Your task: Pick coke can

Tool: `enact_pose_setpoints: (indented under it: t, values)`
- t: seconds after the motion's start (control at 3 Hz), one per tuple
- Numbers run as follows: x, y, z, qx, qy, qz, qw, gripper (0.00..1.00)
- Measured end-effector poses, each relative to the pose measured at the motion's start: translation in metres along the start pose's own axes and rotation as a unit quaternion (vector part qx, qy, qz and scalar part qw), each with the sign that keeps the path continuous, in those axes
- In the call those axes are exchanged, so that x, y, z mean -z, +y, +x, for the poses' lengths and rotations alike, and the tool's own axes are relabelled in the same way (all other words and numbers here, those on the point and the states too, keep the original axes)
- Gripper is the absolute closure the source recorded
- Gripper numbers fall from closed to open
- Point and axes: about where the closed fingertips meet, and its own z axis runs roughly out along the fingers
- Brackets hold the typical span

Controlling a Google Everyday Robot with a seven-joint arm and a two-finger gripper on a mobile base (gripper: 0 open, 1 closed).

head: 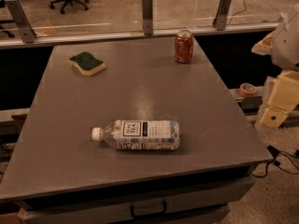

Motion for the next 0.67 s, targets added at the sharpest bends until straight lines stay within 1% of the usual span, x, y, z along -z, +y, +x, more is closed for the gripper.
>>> enact_pose_setpoints:
  t: [0.33, 0.67]
  values:
    - [0.0000, 0.0000, 0.0000, 0.000, 0.000, 0.000, 1.0000, 0.00]
    - [-0.0041, -0.0091, -0.0014, -0.004, -0.025, -0.003, 0.9997, 0.00]
